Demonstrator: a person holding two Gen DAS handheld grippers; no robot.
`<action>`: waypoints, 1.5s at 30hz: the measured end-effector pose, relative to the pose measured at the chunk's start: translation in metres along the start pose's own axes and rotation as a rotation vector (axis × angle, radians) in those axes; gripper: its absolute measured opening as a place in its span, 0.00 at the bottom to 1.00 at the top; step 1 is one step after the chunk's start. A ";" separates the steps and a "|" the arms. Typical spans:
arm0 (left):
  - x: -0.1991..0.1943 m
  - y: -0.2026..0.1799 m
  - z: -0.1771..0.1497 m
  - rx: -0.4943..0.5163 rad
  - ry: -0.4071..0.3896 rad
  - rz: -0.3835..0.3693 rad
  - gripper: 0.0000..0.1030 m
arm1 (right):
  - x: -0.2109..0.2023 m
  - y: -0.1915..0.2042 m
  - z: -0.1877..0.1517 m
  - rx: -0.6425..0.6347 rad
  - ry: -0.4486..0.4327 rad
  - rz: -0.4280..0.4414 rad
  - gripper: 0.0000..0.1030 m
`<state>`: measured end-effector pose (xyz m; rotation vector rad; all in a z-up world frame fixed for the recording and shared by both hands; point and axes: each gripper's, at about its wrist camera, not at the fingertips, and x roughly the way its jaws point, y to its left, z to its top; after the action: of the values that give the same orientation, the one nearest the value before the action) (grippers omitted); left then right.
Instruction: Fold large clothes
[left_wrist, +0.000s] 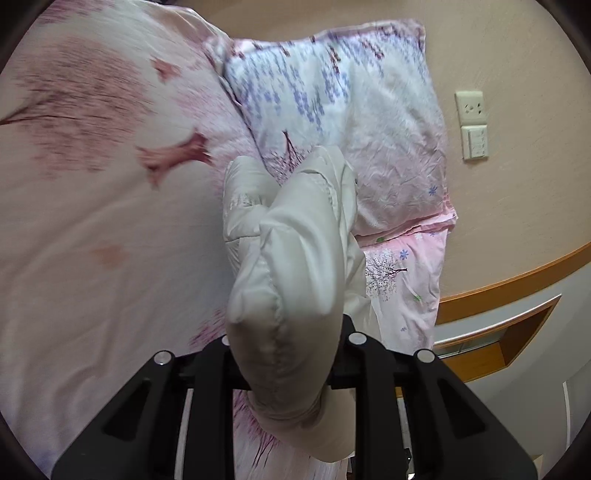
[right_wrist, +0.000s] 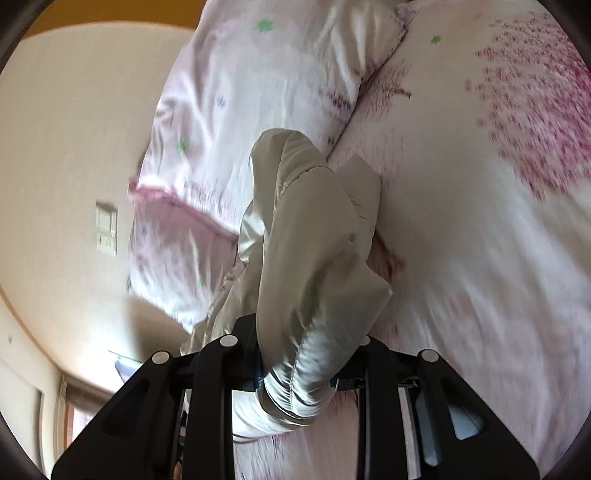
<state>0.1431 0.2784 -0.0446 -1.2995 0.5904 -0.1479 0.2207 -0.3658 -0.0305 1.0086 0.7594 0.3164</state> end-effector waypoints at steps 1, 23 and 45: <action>-0.011 0.004 -0.002 -0.003 -0.006 0.002 0.21 | -0.002 0.000 -0.005 -0.009 0.011 0.001 0.24; -0.057 0.053 -0.020 0.003 -0.023 0.086 0.57 | -0.044 0.034 -0.054 -0.359 -0.227 -0.426 0.61; -0.055 0.053 -0.020 0.001 -0.049 0.099 0.59 | 0.162 0.198 -0.139 -0.704 0.365 -0.223 0.17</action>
<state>0.0747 0.2997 -0.0791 -1.2664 0.6111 -0.0351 0.2567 -0.0827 0.0266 0.1973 0.9826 0.5345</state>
